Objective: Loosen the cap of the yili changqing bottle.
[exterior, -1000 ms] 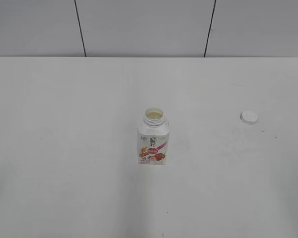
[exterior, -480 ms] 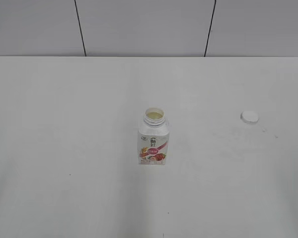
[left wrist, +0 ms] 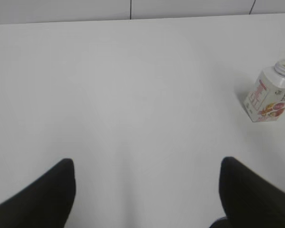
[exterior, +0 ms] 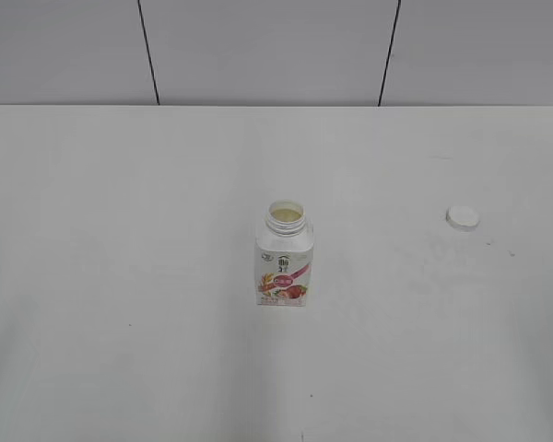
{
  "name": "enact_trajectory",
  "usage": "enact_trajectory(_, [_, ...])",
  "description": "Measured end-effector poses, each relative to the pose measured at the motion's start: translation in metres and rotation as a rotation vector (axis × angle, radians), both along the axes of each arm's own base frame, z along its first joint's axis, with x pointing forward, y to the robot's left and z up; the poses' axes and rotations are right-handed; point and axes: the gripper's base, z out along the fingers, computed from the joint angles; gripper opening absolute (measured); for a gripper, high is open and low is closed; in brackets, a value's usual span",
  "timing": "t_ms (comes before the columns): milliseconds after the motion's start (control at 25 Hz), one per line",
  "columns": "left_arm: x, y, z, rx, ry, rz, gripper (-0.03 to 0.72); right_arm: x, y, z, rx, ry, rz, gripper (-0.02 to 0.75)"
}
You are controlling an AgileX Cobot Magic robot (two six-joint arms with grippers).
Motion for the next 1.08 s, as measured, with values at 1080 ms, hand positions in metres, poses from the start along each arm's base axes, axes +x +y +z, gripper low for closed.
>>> enact_trajectory(1080, [-0.0003,-0.0039,0.0,-0.032,0.002,0.074,0.565,0.0002,0.0013,0.0002,0.01,-0.001,-0.02,0.58])
